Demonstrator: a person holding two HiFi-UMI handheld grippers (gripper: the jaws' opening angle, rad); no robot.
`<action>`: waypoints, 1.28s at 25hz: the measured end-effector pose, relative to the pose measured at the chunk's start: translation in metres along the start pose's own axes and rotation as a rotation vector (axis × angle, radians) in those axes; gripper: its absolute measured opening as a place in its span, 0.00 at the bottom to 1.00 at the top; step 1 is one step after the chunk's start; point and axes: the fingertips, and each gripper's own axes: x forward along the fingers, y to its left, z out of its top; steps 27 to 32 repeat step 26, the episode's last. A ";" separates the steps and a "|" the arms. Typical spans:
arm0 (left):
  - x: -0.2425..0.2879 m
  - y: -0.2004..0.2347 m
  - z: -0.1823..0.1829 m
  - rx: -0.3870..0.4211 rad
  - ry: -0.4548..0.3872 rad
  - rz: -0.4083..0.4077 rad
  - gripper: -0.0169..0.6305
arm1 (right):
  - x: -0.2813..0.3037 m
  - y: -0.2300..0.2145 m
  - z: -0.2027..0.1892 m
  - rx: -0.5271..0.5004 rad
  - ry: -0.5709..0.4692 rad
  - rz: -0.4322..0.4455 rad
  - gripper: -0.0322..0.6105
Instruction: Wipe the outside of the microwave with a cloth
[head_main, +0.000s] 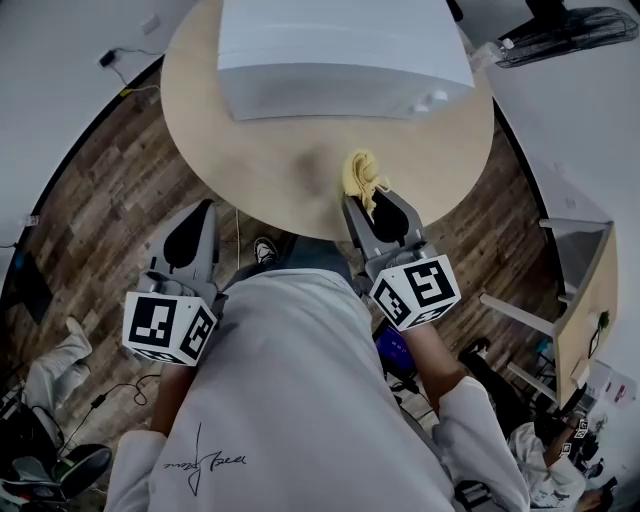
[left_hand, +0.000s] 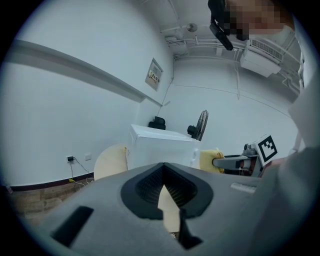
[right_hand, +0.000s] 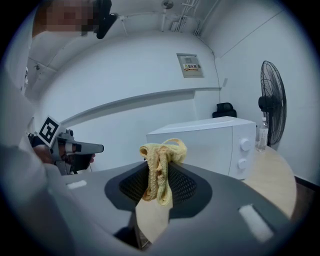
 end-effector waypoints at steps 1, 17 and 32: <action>0.000 0.001 0.001 0.001 -0.001 0.001 0.01 | -0.001 0.001 -0.002 0.007 0.003 0.000 0.24; 0.010 -0.001 -0.008 -0.015 0.017 0.010 0.01 | -0.011 -0.013 -0.008 0.061 0.031 -0.013 0.24; -0.010 0.006 -0.017 -0.029 0.031 0.010 0.01 | -0.016 0.007 -0.013 0.033 0.053 -0.018 0.23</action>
